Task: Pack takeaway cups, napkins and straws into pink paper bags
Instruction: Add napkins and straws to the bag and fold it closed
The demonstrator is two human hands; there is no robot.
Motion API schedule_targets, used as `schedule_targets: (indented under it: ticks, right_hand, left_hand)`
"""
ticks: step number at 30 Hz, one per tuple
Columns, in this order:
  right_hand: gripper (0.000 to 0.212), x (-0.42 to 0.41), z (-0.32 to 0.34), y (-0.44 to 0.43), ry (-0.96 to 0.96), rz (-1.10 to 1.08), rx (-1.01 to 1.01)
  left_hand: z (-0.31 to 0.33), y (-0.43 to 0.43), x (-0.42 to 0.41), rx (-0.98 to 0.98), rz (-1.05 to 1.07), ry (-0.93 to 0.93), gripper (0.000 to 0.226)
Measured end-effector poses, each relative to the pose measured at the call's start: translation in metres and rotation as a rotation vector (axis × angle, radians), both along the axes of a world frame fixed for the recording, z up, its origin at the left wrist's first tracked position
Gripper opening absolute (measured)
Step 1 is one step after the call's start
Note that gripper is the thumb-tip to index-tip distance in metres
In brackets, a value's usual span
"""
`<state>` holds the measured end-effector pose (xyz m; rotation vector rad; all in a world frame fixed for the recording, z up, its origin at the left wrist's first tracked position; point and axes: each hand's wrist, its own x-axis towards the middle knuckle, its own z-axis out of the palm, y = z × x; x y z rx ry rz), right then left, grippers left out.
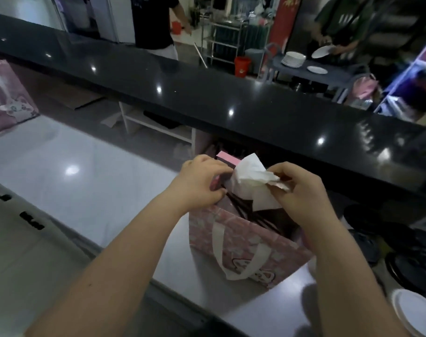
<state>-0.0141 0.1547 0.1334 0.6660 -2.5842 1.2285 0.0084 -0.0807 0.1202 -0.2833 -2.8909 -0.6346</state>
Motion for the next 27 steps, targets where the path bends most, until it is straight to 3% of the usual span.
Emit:
schedule_targets:
  ticks: [4,8,13,18,22,27]
  right_hand:
    - [0.038,0.008,0.001,0.006,-0.009,-0.139,-0.035]
    - [0.053,0.029,0.009,-0.003,-0.023,-0.157,0.075]
    - [0.044,0.051,0.006,-0.02,-0.115,-0.181,0.149]
    - [0.033,0.044,-0.001,-0.038,-0.278,-0.273,0.23]
    - [0.048,0.041,-0.003,-0.034,-0.149,-0.418,0.307]
    - [0.027,0.057,-0.006,-0.002,0.005,-0.476,0.108]
  left_hand:
    - [-0.009,-0.007,-0.018,-0.048,-0.092,-0.035,0.076]
    - [-0.013,-0.012,-0.031,-0.068,-0.203,-0.091,0.092]
    - [-0.012,-0.012,-0.04,-0.063,-0.309,-0.146,0.117]
    - [-0.011,-0.015,-0.039,0.015,-0.388,-0.149,0.124]
    - [-0.011,-0.017,-0.04,0.085,-0.378,-0.081,0.108]
    - [-0.009,-0.028,-0.037,0.354,-0.363,-0.072,0.053]
